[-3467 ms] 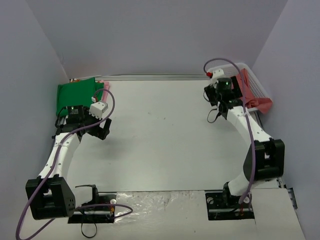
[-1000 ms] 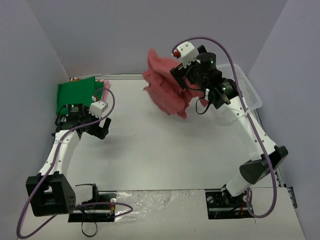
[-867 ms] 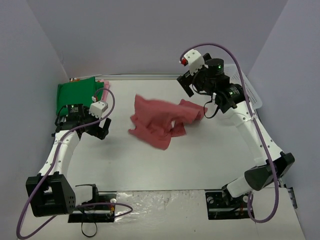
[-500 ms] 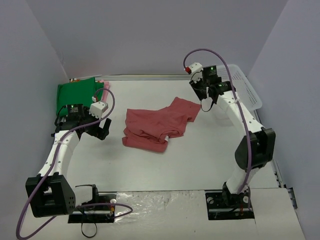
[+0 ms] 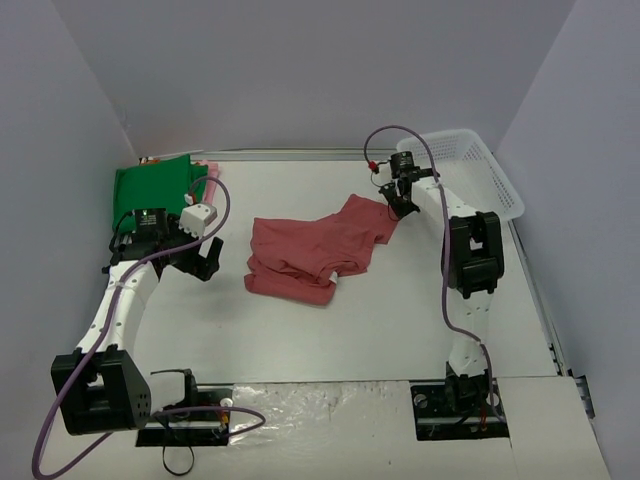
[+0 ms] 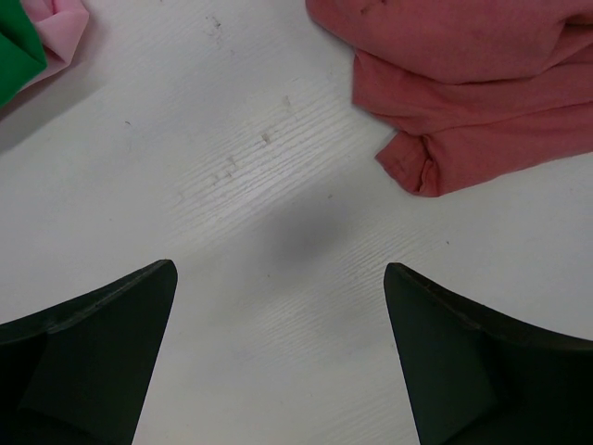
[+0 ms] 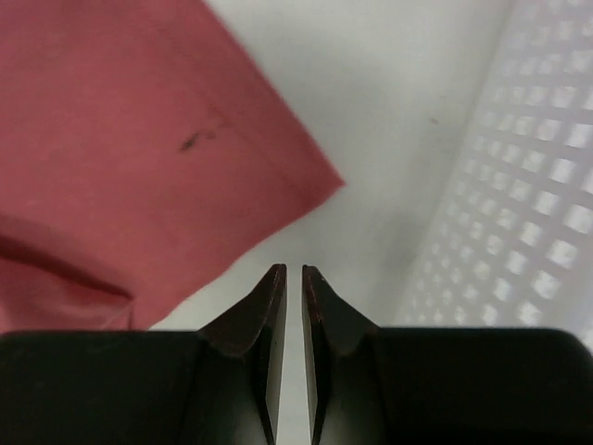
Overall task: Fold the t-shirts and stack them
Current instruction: Move the tshirt to the center of the board, then flatten out the tshirt
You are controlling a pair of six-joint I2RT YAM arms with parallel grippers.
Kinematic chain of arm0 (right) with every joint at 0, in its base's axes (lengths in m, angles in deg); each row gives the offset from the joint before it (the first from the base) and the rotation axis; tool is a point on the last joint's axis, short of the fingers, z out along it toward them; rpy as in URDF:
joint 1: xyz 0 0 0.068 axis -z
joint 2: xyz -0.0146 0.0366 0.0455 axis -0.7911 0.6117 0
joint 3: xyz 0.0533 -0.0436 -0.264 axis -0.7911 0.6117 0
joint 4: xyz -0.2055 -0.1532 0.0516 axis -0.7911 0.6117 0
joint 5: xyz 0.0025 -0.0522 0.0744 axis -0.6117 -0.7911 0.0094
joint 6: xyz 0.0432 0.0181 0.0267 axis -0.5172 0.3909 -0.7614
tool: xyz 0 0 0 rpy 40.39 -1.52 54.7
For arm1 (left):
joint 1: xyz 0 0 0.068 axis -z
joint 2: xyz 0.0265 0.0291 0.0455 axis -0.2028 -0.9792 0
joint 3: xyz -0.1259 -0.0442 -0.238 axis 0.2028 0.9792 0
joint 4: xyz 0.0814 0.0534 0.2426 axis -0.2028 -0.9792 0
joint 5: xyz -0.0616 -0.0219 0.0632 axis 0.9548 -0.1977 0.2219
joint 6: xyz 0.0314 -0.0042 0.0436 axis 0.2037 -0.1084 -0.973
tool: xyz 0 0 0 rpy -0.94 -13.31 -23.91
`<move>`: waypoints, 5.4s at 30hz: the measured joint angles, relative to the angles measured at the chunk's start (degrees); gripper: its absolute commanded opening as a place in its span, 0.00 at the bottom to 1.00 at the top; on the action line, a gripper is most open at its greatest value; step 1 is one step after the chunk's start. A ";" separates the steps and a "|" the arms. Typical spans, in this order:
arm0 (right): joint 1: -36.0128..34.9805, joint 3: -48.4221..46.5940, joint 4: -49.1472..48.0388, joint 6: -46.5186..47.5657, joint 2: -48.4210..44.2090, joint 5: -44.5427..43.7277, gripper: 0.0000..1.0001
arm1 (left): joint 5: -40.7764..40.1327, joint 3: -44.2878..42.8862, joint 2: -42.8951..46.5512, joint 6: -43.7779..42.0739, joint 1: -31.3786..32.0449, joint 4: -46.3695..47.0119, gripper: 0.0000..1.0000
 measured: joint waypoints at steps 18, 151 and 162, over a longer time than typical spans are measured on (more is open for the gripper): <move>2.03 -2.25 0.07 0.76 -1.99 -2.69 0.36 | 0.04 -0.02 0.00 -0.02 -0.26 -0.35 0.94; 4.17 8.44 18.82 7.65 -15.45 26.80 0.00 | -20.09 -20.92 -28.81 -1.38 39.95 2.91 0.02; 1.79 -11.17 29.20 10.99 -29.70 35.15 0.00 | -20.96 -47.23 -7.89 -7.54 33.79 -8.96 0.02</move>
